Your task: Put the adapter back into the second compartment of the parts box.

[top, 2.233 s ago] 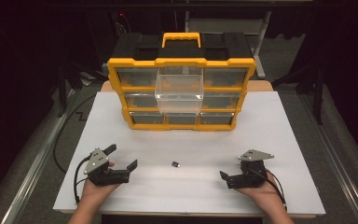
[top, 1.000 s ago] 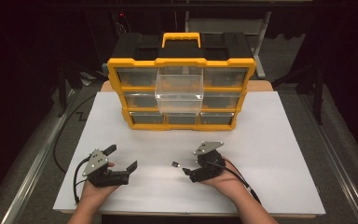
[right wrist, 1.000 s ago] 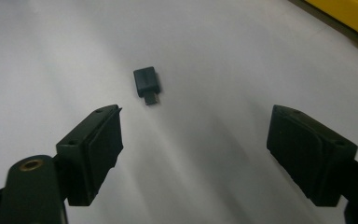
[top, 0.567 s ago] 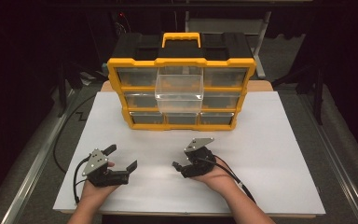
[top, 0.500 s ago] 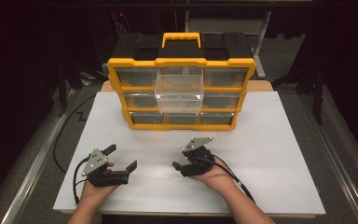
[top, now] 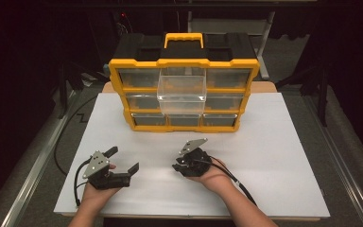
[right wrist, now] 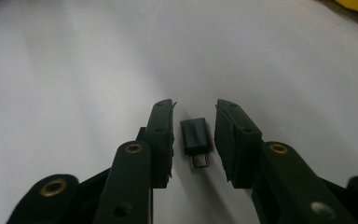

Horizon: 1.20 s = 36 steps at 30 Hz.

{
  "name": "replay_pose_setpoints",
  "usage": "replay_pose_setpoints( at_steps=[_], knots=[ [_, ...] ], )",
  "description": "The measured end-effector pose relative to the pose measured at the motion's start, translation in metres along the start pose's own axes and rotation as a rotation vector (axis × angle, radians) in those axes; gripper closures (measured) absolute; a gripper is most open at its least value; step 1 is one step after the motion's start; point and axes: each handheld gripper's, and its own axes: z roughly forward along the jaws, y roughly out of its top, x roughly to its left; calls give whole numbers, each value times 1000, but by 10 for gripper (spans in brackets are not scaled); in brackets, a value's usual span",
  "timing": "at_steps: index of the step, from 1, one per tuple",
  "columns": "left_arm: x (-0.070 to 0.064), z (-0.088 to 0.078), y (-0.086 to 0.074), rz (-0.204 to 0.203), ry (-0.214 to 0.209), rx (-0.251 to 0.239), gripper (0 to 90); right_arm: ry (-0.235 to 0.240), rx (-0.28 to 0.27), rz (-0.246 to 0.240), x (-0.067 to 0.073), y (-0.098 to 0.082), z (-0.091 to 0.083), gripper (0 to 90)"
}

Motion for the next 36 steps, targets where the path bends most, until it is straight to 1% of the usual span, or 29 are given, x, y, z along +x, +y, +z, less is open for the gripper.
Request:
replay_pose_setpoints(
  at_steps=[4,6,7,9,11,14,20,22,23,25,30,33,36],
  knots=[
    [0,1,0,4,-1,3,3,2,11,8,0,-2,4,694],
    [1,1,0,9,-2,10,3,-5,11,-4,1,-2,4,700],
    [1,2,0,1,-1,5,3,-8,14,-13,1,-2,4,708],
    [1,2,0,1,-1,5,3,-19,17,-37,2,-2,5,709],
    [0,1,0,4,-2,5,3,-23,17,-41,3,-2,5,709],
    [0,0,0,3,-3,0,3,-29,17,-64,4,-2,5,710],
    [0,1,0,3,-3,6,3,-29,13,-66,4,-3,6,725],
    [0,1,0,6,-3,8,3,-38,10,-81,5,-4,6,741],
    [0,1,0,3,-3,7,3,-36,9,-87,5,-4,6,750],
    [0,1,0,3,0,5,3,-31,11,-85,4,-4,6,773],
    [0,0,0,-2,-3,4,3,-36,11,-91,5,-4,6,775],
    [0,1,0,2,-7,2,3,-30,13,-89,4,-3,6,776],
    [1,1,-1,4,-5,1,3,-41,12,-93,6,-3,5,776]
  ],
)
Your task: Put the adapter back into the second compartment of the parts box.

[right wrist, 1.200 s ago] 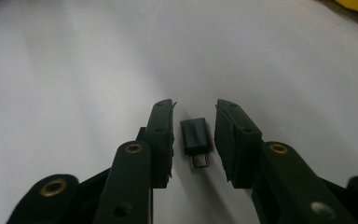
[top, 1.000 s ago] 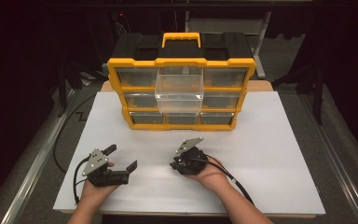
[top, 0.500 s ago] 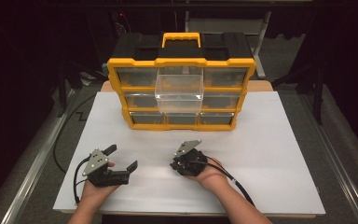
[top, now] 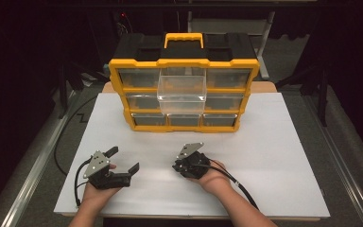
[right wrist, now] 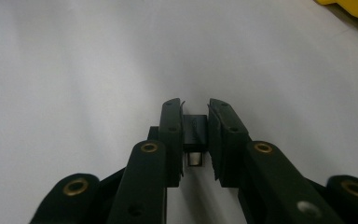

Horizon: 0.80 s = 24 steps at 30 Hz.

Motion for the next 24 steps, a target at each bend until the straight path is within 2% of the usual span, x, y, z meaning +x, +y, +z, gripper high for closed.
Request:
replay_pose_setpoints(
  at_steps=[5,12,18,24],
  knots=[
    [0,-1,0,0,4,2,3,-26,-6,-20,4,0,0,776],
    [1,-1,0,-9,5,-6,3,-3,-25,15,1,-2,-6,776],
    [1,-2,0,-13,4,-15,3,-7,-39,9,0,-3,-16,776],
    [2,-2,0,-13,9,-17,3,-13,-40,26,-5,-7,-28,776]
  ],
)
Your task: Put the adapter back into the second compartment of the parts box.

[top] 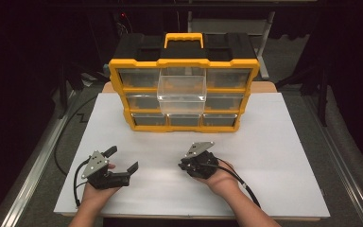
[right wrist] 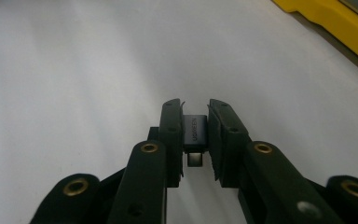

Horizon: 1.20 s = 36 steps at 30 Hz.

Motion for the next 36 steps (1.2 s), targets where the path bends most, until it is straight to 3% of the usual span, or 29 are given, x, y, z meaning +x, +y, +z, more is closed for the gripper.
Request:
replay_pose_setpoints(
  at_steps=[36],
  knots=[
    [2,-1,0,-18,-7,-9,3,-109,8,127,-42,-58,-69,775]
  ],
)
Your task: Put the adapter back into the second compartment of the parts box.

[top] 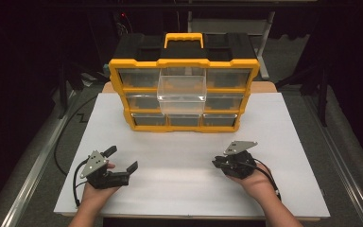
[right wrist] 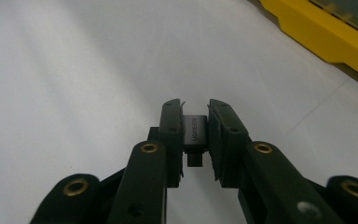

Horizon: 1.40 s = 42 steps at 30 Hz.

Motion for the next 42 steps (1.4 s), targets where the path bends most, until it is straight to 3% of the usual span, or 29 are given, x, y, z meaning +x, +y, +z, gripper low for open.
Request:
replay_pose_setpoints(
  at_steps=[11,21,42],
  knots=[
    [-1,-1,0,2,-2,-8,3,10,23,-12,-3,8,-2,775],
    [-1,0,0,3,1,-7,3,61,73,-7,-9,19,-2,775],
    [-1,2,-1,7,5,-5,3,129,228,-43,-12,37,1,776]
  ],
)
